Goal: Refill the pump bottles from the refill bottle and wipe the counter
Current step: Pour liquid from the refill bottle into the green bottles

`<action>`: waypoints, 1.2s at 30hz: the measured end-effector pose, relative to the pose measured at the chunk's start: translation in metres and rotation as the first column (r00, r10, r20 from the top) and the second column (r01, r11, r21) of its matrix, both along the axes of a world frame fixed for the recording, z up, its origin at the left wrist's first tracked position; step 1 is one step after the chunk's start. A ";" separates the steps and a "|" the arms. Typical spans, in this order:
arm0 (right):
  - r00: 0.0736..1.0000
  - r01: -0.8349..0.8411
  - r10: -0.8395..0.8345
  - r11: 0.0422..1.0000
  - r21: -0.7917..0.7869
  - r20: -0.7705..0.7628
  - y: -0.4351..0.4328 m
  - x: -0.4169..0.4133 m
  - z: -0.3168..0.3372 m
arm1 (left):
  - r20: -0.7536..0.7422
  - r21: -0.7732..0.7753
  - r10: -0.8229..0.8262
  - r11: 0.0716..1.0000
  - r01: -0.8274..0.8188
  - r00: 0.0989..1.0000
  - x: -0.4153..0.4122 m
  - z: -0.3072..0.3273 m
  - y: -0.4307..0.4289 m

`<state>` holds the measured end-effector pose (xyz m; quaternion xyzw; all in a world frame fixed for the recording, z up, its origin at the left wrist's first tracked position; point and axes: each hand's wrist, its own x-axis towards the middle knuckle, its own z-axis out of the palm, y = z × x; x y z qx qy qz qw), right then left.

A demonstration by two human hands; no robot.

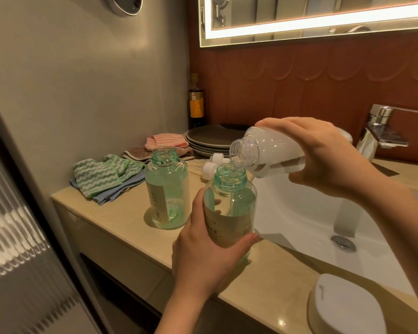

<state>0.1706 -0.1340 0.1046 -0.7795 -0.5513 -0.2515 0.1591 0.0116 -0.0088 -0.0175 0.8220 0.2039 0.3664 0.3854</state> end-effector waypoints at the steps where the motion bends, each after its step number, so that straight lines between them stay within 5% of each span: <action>1: 1.000 0.000 0.000 1.000 -0.001 -0.001 0.000 0.000 0.000 | 0.002 -0.001 0.000 1.000 0.000 1.000 0.000 0.000 0.000; 36: 0.999 -0.006 0.007 1.000 -0.005 0.031 0.000 0.003 0.000 | 0.024 0.014 0.004 1.000 -0.005 1.000 0.001 -0.002 0.000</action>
